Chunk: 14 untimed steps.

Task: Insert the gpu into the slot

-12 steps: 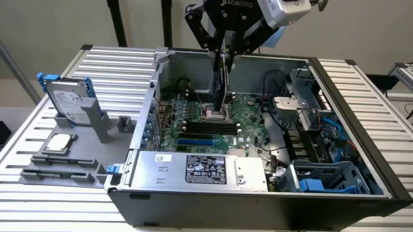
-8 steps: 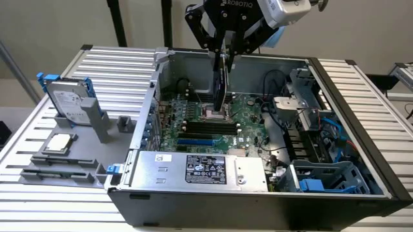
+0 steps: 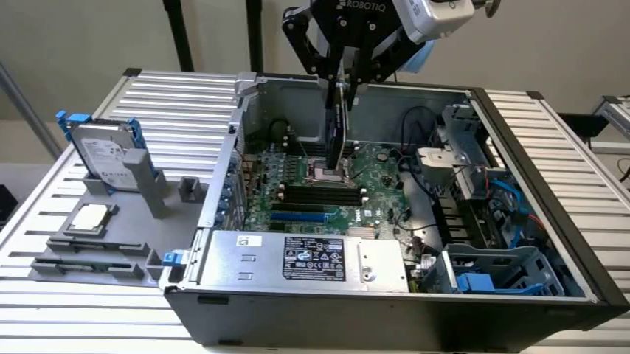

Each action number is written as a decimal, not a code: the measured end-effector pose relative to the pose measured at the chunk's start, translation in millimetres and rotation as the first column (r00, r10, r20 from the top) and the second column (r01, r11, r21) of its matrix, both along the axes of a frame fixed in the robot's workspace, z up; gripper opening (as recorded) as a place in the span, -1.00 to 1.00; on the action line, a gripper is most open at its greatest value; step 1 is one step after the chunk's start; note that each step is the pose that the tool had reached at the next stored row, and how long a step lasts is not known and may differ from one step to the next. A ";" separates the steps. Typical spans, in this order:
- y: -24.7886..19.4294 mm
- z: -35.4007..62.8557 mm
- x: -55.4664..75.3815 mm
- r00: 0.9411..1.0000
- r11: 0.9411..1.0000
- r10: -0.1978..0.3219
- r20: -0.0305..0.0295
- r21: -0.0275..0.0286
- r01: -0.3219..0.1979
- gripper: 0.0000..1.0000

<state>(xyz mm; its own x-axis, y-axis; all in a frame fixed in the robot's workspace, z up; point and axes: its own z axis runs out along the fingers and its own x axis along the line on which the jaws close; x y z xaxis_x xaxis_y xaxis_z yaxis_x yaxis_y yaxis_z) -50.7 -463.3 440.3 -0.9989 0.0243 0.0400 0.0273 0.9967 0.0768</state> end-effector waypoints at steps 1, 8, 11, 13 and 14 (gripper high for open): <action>0.0 0.0 0.0 1.000 1.000 0.000 0.000 0.000 0.000 -0.47; 0.4 0.0 0.0 0.996 0.996 0.087 0.000 0.000 -0.087 -0.47; 0.4 -0.1 0.0 0.990 0.990 0.141 0.000 0.000 -0.141 -0.47; 0.4 -0.2 0.0 0.984 0.984 0.177 0.000 0.000 -0.177 -0.47; 0.4 -0.1 0.0 0.981 0.981 0.196 0.000 0.000 -0.196 -0.47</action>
